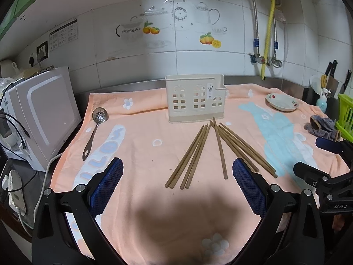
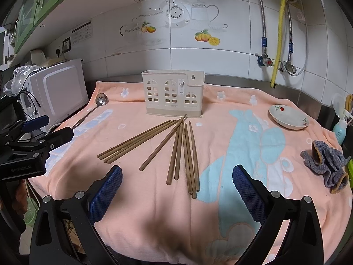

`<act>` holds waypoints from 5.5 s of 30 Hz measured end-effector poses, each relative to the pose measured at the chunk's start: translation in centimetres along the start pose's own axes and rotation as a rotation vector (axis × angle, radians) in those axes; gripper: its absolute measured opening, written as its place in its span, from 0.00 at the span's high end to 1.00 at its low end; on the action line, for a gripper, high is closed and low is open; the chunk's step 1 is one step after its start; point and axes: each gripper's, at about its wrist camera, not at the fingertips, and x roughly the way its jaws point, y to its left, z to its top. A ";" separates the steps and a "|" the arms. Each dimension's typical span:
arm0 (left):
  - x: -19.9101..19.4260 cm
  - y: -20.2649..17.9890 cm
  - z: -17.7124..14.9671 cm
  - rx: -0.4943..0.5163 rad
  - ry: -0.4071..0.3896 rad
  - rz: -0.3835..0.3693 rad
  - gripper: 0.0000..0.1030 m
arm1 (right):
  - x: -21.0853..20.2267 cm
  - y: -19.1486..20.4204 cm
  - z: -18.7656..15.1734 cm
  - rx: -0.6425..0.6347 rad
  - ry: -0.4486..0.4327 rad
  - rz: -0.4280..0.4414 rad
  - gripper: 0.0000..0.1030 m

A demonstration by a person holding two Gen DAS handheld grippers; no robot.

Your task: Organize utensils

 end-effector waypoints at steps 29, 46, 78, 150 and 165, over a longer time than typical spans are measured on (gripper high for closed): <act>0.6 0.1 -0.4 0.011 0.008 -0.011 0.05 | 0.4 0.0 -0.2 0.004 0.021 0.000 0.06; 1.7 0.6 -0.4 -0.003 0.050 -0.027 0.05 | 1.2 -0.1 0.0 0.013 0.044 0.000 0.06; 2.6 0.9 0.5 -0.023 0.054 -0.031 0.05 | 2.5 -1.3 0.7 0.021 0.057 -0.022 0.07; 13.6 7.5 -2.1 -0.024 0.304 -0.196 0.67 | 15.2 3.8 2.2 0.057 0.295 0.095 0.71; 14.3 7.5 -2.3 -0.003 0.301 -0.288 0.67 | 17.8 4.7 1.8 0.102 0.348 0.036 0.80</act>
